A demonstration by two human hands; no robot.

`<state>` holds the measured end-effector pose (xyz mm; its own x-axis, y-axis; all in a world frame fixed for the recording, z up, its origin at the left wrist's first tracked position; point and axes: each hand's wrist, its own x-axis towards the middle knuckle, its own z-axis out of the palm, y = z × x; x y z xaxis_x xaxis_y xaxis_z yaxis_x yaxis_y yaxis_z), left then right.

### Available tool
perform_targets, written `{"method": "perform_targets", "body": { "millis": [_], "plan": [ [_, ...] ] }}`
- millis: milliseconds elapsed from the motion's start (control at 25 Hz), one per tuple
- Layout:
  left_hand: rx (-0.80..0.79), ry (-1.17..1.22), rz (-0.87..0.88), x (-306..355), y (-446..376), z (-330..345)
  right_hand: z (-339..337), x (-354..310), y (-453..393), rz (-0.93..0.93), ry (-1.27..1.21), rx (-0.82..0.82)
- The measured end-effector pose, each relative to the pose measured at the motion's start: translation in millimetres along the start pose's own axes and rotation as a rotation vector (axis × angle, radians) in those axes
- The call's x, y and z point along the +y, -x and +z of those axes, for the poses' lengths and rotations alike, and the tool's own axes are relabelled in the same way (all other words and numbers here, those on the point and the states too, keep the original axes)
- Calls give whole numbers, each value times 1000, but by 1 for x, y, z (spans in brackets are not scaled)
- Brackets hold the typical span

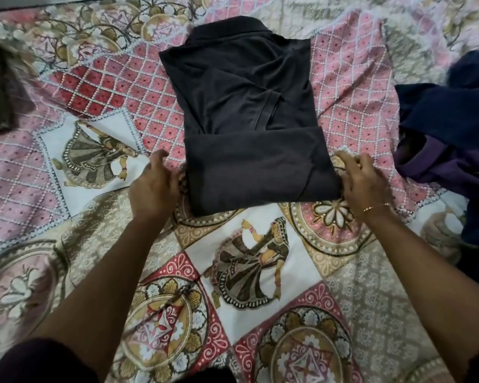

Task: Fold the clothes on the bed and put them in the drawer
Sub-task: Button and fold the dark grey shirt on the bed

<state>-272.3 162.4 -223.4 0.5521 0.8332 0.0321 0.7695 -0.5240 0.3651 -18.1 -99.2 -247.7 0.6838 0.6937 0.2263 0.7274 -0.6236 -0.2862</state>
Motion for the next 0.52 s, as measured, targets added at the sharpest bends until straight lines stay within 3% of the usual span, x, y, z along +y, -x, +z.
{"method": "perform_targets", "body": {
  "millis": [120, 200, 320, 520],
  "plan": [
    [110, -102, 625, -15, -18, 15, 10, 14, -29, -331, 136, 10],
    [50, -132, 844, -23, -31, 24, 21, 25, -49, -520, 193, 30],
    [-100, -112, 874, -24, -38, 30, 28, 27, -70, -662, 170, 20],
    [-147, -1, 817, -19, -47, 36, 35, 32, -78, -690, 70, 9]
  ]
}}
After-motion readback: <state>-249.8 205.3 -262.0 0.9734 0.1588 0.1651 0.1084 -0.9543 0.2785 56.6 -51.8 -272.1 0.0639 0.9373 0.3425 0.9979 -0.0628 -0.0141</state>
